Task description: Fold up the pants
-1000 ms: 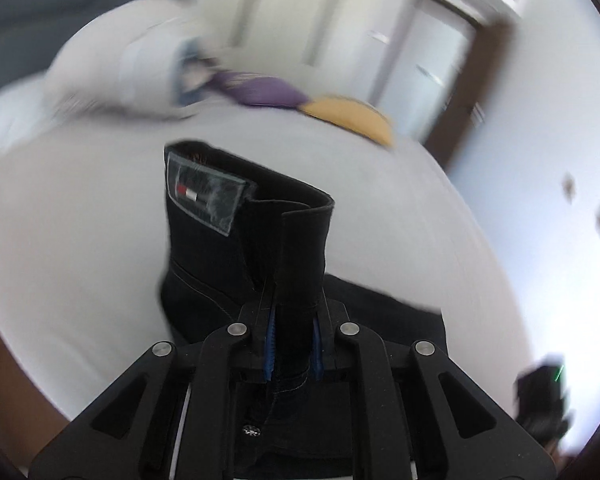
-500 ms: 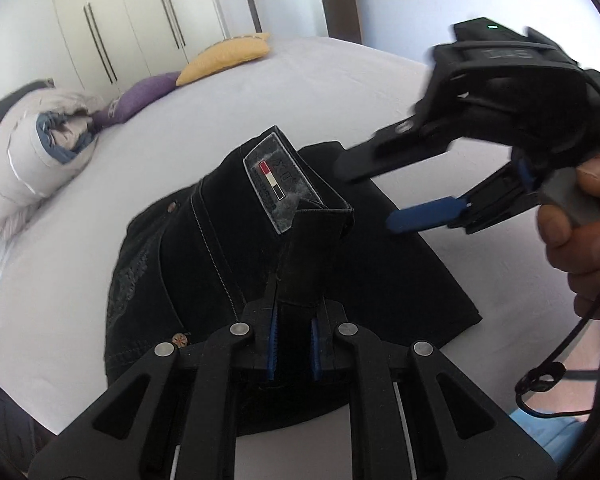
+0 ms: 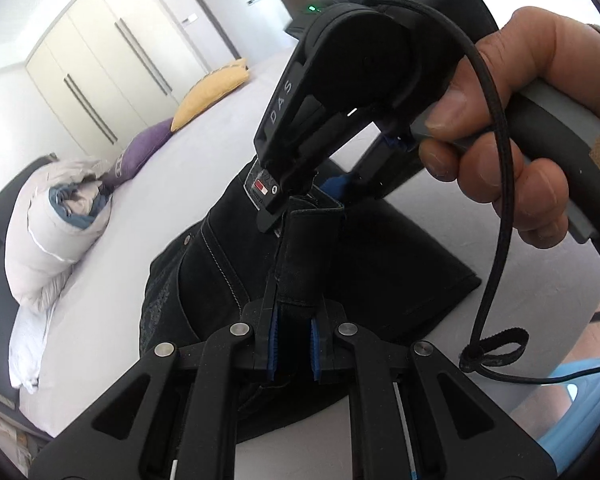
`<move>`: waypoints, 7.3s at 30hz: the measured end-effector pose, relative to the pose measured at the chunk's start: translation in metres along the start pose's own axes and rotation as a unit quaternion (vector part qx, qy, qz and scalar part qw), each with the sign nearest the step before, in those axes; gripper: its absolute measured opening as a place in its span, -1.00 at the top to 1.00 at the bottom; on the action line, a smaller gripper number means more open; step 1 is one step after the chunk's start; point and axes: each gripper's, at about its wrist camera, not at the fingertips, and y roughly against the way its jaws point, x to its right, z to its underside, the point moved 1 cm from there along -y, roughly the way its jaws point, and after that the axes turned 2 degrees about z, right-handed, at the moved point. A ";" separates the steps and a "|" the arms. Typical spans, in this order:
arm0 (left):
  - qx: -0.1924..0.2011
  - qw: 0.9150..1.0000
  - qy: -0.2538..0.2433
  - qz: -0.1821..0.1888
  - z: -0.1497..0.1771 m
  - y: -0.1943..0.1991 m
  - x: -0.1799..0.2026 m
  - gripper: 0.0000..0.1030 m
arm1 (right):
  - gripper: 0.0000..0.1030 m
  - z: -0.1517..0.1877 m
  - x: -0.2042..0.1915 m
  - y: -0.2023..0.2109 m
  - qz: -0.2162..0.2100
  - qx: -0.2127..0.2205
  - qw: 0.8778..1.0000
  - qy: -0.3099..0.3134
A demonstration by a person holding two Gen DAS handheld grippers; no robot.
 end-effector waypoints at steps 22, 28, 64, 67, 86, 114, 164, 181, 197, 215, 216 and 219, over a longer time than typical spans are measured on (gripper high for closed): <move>-0.010 0.997 -0.075 0.013 0.010 -0.017 0.057 0.79 | 0.62 0.017 0.041 0.020 -0.014 0.034 0.999 -0.023; -0.028 0.996 -0.081 0.019 0.011 -0.020 0.057 0.67 | 0.53 0.023 0.056 0.022 -0.041 0.038 0.997 -0.045; -0.075 0.921 0.343 0.168 0.016 -0.126 -0.198 0.66 | 0.90 0.009 -0.023 0.028 -0.037 0.036 0.997 0.058; -0.113 0.910 0.359 0.173 0.037 -0.162 -0.192 0.66 | 1.00 0.003 0.004 -0.004 0.037 -0.005 0.999 0.024; -0.058 0.893 0.416 0.159 0.087 -0.087 -0.155 0.66 | 0.19 0.077 0.022 0.049 0.031 0.034 0.998 0.046; -0.168 0.883 0.369 0.236 0.080 -0.108 -0.206 0.03 | -0.02 0.005 0.034 0.012 0.080 0.003 0.996 -0.035; -0.105 0.955 0.268 0.066 -0.134 -0.178 -0.104 -0.56 | -0.50 -0.069 0.090 0.155 0.200 0.198 0.959 0.035; 0.183 0.945 0.263 -0.061 -0.170 0.156 -0.146 -1.00 | -1.00 0.063 -0.148 0.327 0.316 0.492 0.772 0.248; 0.037 0.947 0.311 -0.065 -0.145 0.167 -0.117 -1.00 | -1.00 0.098 -0.146 0.304 0.333 0.414 0.828 0.180; -0.050 0.951 0.305 0.007 -0.115 0.087 -0.070 -1.00 | -1.00 0.106 -0.102 0.268 0.377 0.315 0.865 0.106; -0.052 0.950 0.307 0.009 -0.114 0.087 -0.070 -1.00 | -1.00 0.107 -0.103 0.268 0.377 0.314 0.865 0.107; -0.055 0.950 0.307 0.012 -0.112 0.086 -0.069 -1.00 | -1.00 0.106 -0.104 0.268 0.378 0.311 0.865 0.109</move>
